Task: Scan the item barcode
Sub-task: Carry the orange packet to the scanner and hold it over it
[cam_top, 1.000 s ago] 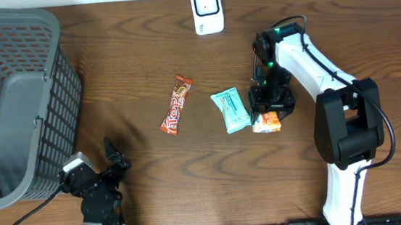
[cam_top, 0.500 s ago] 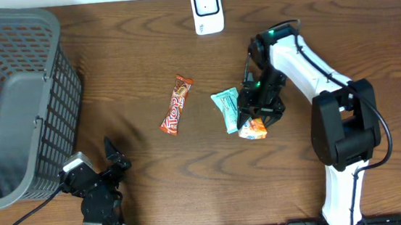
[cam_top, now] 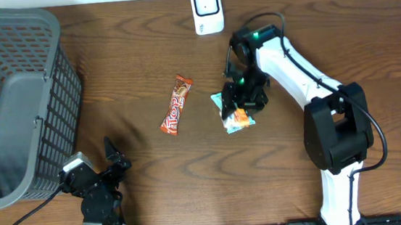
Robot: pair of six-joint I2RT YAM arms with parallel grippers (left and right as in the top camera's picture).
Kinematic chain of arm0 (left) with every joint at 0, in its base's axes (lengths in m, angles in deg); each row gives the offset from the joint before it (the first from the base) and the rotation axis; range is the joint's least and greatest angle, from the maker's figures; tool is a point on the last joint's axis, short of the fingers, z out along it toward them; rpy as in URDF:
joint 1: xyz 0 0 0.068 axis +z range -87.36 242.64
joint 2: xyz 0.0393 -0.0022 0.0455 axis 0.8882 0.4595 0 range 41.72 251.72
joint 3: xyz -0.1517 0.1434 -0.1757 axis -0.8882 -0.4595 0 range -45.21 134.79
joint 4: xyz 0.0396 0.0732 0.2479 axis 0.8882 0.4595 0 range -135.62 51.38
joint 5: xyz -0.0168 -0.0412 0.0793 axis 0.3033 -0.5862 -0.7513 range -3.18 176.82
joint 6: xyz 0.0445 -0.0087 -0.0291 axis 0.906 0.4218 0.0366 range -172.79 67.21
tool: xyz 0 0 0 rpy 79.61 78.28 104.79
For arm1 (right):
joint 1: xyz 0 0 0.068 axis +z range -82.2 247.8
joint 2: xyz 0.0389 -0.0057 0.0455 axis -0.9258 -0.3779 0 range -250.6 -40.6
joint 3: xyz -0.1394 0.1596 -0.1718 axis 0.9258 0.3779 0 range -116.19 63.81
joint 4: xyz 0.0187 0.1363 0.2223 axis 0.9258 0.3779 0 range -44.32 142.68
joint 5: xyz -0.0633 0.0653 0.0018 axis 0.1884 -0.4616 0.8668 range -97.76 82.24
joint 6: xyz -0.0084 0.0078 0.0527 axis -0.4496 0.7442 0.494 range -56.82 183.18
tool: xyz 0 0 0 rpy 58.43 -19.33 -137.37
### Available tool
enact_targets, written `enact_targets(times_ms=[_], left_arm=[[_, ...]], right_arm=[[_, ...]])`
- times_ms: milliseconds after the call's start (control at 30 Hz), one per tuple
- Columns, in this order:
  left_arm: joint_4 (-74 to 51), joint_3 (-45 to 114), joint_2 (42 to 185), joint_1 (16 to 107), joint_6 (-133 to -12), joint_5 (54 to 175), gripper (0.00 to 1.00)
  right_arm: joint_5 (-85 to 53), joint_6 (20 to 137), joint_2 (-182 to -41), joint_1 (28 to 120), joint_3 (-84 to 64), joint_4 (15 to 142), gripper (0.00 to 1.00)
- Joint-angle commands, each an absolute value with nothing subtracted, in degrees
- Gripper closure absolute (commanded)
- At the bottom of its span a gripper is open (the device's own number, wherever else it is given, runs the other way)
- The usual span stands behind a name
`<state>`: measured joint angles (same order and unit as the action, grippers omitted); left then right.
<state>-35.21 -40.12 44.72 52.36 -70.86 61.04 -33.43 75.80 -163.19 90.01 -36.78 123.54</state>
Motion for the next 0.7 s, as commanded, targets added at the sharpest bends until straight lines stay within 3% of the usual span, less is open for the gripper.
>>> enact_targets(times_ms=[0,300,467,667], left_arm=[[-35.01,-41.63,44.62,52.56,-71.1,60.69,0.02],[-35.01,-41.63,44.62,52.56,-71.1,60.67,0.02],[-35.01,-41.63,44.62,52.56,-71.1,60.69,0.02],[-35.01,-41.63,44.62,52.56,-71.1,60.69,0.02]], right_arm=[[-32.84,76.41,-163.49,90.19,-43.95,123.19,0.5],[-17.45,76.41,-163.49,90.41,-60.67,111.93,0.5],[-10.04,76.39,-163.54,90.45,-59.71,95.8,0.46],[-5.23,76.39,-165.09,90.52,-56.52,79.17,0.49]])
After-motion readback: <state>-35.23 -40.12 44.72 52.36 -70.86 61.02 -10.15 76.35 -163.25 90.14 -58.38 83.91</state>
